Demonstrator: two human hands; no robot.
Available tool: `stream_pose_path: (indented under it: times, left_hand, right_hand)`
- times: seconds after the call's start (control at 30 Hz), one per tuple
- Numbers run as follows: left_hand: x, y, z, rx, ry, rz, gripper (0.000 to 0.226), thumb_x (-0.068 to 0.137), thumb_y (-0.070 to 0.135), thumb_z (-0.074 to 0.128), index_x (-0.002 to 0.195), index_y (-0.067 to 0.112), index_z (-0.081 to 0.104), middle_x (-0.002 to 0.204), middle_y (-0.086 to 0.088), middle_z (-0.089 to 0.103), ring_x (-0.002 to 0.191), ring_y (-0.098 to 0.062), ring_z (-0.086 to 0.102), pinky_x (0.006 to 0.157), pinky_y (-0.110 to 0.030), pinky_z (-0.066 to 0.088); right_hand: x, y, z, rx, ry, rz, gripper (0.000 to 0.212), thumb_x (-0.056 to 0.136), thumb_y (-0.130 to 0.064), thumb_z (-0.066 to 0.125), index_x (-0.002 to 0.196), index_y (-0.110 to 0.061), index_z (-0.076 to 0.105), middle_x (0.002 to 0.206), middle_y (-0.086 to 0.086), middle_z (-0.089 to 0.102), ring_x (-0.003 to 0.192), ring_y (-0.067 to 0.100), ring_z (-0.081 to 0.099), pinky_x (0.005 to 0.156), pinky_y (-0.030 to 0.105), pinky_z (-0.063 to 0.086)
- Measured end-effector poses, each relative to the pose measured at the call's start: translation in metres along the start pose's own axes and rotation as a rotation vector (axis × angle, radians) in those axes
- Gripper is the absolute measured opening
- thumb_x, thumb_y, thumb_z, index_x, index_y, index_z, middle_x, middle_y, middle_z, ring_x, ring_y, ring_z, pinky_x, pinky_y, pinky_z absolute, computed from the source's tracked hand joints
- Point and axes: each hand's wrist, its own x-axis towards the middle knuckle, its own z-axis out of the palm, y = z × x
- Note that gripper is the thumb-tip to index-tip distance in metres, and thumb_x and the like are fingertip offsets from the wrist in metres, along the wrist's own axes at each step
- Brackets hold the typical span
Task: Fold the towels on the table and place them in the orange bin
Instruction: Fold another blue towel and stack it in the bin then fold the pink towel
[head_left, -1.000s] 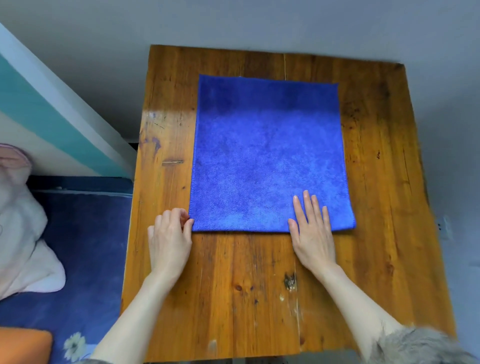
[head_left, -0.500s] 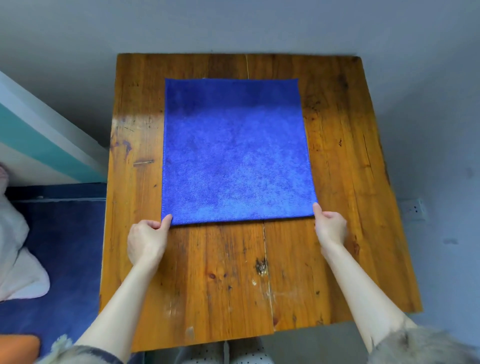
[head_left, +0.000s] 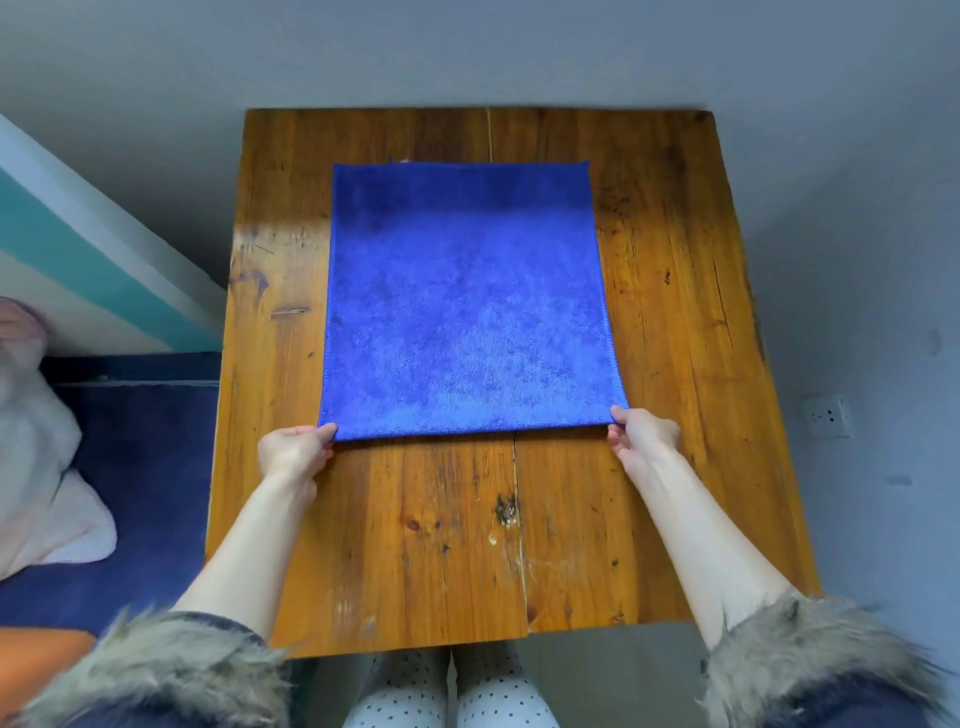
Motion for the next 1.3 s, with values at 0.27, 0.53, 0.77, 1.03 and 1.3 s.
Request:
stream_pose_path:
  times: [0.27,0.53,0.77,1.03,1.3]
  left_hand:
    - [-0.075,-0.049,-0.059,0.051,-0.161,0.175,0.016,0.086,0.012,0.066,0.087,0.013,0.049,0.076,-0.010,0.057,0.061,-0.017,0.050,0.054,-0.024,0.040]
    - [-0.120,-0.046,-0.106,0.211,-0.379,0.461,0.007,0.087,0.006,0.062,0.091,0.009,0.067,0.077,-0.004,0.063,0.069,-0.016,0.054,0.059,-0.009,0.046]
    - [-0.115,-0.039,-0.110,0.464,-0.276,0.679,0.010,0.085,0.004,0.064,0.088,0.013,0.066,0.081,-0.003,0.065,0.076,-0.018,0.059,0.063,-0.018,0.043]
    - [-0.096,-0.039,-0.123,0.747,-0.504,0.510,0.007,0.085,0.017,0.066,0.078,0.015,0.067,0.107,-0.001,0.056,0.089,-0.013,0.054,0.071,-0.023,0.041]
    - [-0.092,0.008,-0.116,0.366,-0.536,0.532,0.006,0.089,0.014,0.061,0.086,0.011,0.065,0.089,0.001,0.069,0.083,-0.009,0.059,0.072,-0.021,0.042]
  right_hand:
    - [-0.043,0.043,-0.081,-0.091,-0.110,-0.156,0.018,0.085,0.006,0.054,0.097,-0.007,0.052,0.078,0.012,0.056,0.055,0.013,0.054,0.051,0.021,0.047]
    - [-0.076,0.051,-0.136,-0.281,-0.293,-0.489,0.024,0.088,0.004,0.053,0.084,-0.016,0.066,0.091,0.002,0.066,0.074,0.012,0.062,0.065,0.015,0.053]
    - [-0.079,0.044,-0.142,-0.753,-0.246,-0.873,0.020,0.082,0.002,0.063,0.097,-0.010,0.066,0.095,0.004,0.059,0.073,0.011,0.054,0.066,0.003,0.040]
    - [-0.065,0.032,-0.154,-0.820,-0.378,-0.569,0.011,0.081,-0.012,0.071,0.075,-0.020,0.065,0.098,0.012,0.060,0.079,0.016,0.053,0.076,0.026,0.040]
    - [-0.070,-0.005,-0.124,-0.588,-0.389,-0.548,0.006,0.083,-0.004,0.066,0.083,-0.010,0.065,0.091,0.009,0.063,0.087,0.020,0.056,0.078,0.026,0.042]
